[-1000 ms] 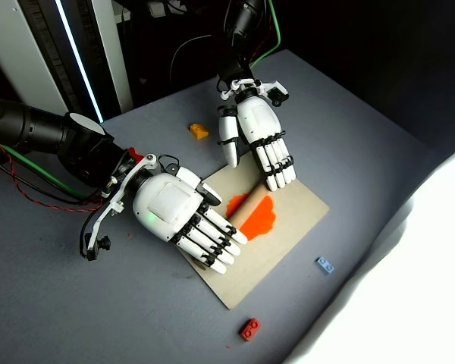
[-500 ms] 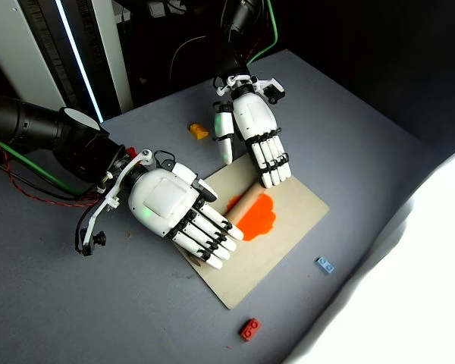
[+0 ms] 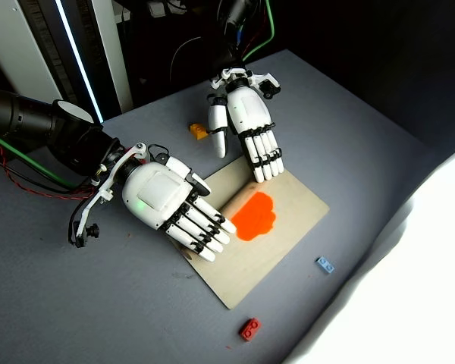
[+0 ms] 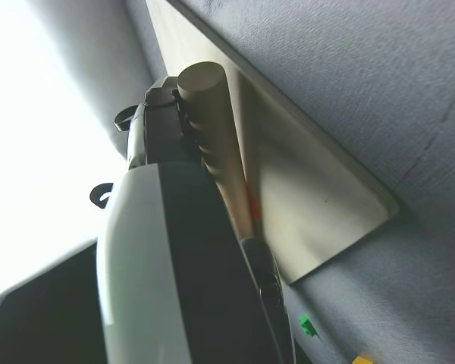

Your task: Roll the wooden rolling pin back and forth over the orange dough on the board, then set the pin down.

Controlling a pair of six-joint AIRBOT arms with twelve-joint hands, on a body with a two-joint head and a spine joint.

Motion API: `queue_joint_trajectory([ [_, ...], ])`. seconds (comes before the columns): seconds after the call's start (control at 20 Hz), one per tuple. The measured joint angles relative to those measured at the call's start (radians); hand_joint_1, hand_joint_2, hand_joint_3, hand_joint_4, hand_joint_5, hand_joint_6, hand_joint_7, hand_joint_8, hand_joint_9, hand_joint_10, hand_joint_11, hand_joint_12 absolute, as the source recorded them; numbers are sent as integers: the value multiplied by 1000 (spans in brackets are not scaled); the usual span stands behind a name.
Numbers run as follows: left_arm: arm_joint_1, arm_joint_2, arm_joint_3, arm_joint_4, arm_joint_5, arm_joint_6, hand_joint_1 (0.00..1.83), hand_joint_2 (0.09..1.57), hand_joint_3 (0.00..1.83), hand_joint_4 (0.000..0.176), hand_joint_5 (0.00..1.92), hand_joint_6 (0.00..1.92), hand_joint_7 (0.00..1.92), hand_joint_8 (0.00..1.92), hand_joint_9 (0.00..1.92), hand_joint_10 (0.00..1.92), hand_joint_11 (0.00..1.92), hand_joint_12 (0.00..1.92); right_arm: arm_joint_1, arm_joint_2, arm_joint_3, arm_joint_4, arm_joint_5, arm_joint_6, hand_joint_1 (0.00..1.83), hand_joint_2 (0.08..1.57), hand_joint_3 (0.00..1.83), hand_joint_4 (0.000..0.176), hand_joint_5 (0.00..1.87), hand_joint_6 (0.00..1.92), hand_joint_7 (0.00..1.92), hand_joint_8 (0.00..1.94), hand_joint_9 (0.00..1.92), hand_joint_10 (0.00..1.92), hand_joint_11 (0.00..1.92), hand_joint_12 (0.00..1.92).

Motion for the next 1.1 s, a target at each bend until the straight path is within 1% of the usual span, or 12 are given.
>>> queue_joint_trajectory([
  [0.05,2,3,-6,-2,-2,-2,0,1571,23,0,7,2,12,1,0,0,0,0,0,2,-5,0,-1,-2,0,1571,12,0,129,1,144,1,113,3,0,229],
  [0.2,5,5,-11,1,-3,-3,0,1570,22,0,6,1,11,0,0,0,0,0,-7,7,-23,2,-11,-9,0,1571,15,0,129,1,141,0,109,1,0,220],
  [0.3,4,11,-21,0,-2,-4,0,1571,22,0,4,0,12,0,0,0,0,0,-7,13,-35,2,-16,-11,0,1571,12,0,141,4,159,3,131,6,0,266],
  [0.5,5,14,-26,0,-2,-4,0,1570,23,0,5,2,20,5,0,0,0,0,-7,15,-48,6,-27,-21,0,1571,12,0,146,4,160,1,133,4,0,294],
  [0.55,5,16,-29,-1,-2,-4,0,1570,22,0,3,1,19,4,0,0,0,0,-7,16,-50,6,-28,-21,0,1571,13,0,148,5,160,1,133,4,0,298],
  [0.65,7,22,-38,2,3,-6,0,1571,22,0,0,0,15,2,0,0,0,0,-14,23,-60,2,-33,-24,0,1571,13,0,135,0,143,1,113,2,0,247],
  [0.7,7,24,-38,4,4,-6,0,1571,23,0,0,0,15,2,0,0,0,0,-14,24,-63,9,-33,-24,0,1571,11,0,147,4,158,4,127,6,0,278],
  [0.9,15,32,-53,10,5,-7,0,1570,21,0,4,1,14,1,0,0,0,0,-19,37,-81,11,-40,-26,0,1571,12,0,144,7,152,5,123,3,0,267],
  [1.0,16,37,-60,8,5,-7,0,1570,20,0,0,0,9,2,0,0,0,0,-19,37,-85,10,-43,-27,0,1571,9,0,152,6,161,3,129,3,0,308],
  [1.1,20,38,-61,12,5,-7,0,1570,19,0,6,2,19,6,0,0,0,0,-20,37,-85,10,-44,-27,0,1571,9,0,141,0,150,0,126,1,0,310],
])
